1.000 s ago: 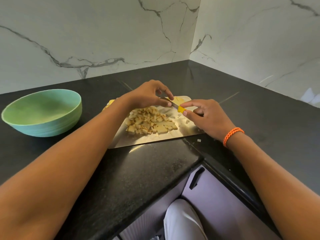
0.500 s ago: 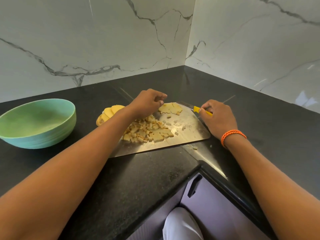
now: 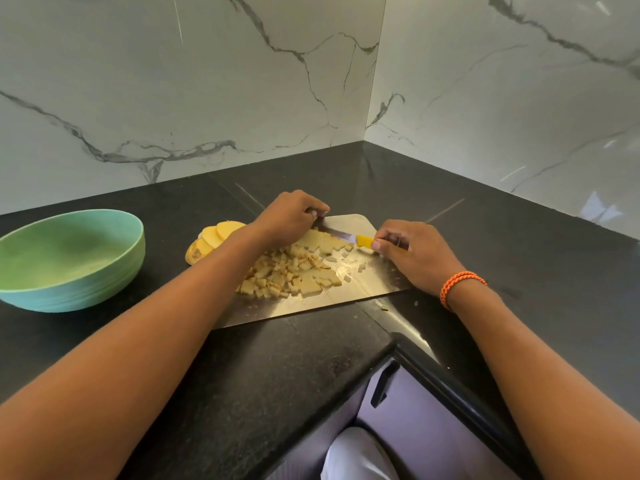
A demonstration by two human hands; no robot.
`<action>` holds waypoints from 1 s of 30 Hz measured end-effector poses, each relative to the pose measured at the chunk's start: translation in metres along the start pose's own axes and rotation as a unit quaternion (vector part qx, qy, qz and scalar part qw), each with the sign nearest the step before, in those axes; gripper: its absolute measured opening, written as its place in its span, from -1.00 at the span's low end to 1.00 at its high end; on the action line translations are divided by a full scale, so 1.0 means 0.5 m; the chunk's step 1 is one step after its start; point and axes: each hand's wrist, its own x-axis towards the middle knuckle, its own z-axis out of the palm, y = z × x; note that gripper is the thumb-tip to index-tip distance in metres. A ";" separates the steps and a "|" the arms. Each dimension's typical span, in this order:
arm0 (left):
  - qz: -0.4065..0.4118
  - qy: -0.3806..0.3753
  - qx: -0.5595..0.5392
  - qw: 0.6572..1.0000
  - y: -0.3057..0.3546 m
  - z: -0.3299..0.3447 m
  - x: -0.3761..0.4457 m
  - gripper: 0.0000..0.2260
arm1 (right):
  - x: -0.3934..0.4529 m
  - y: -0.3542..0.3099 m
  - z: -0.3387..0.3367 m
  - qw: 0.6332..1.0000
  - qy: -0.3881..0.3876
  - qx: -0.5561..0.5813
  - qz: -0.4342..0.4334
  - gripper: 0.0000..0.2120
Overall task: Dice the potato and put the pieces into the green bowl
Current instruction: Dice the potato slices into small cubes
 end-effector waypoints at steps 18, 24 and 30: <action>-0.004 0.045 0.008 0.999 -0.011 -0.015 -0.012 -0.75 | -0.039 -0.082 -0.011 0.993 -0.054 -0.064 0.080 -0.92; -0.041 0.066 -0.103 0.992 -0.012 -0.032 -0.018 -0.52 | -0.038 -0.099 0.025 0.998 -0.052 0.035 0.032 -0.91; -0.027 0.139 -0.149 0.979 -0.015 -0.049 -0.018 -0.52 | -0.043 -0.102 0.023 0.991 -0.051 0.121 -0.016 -0.85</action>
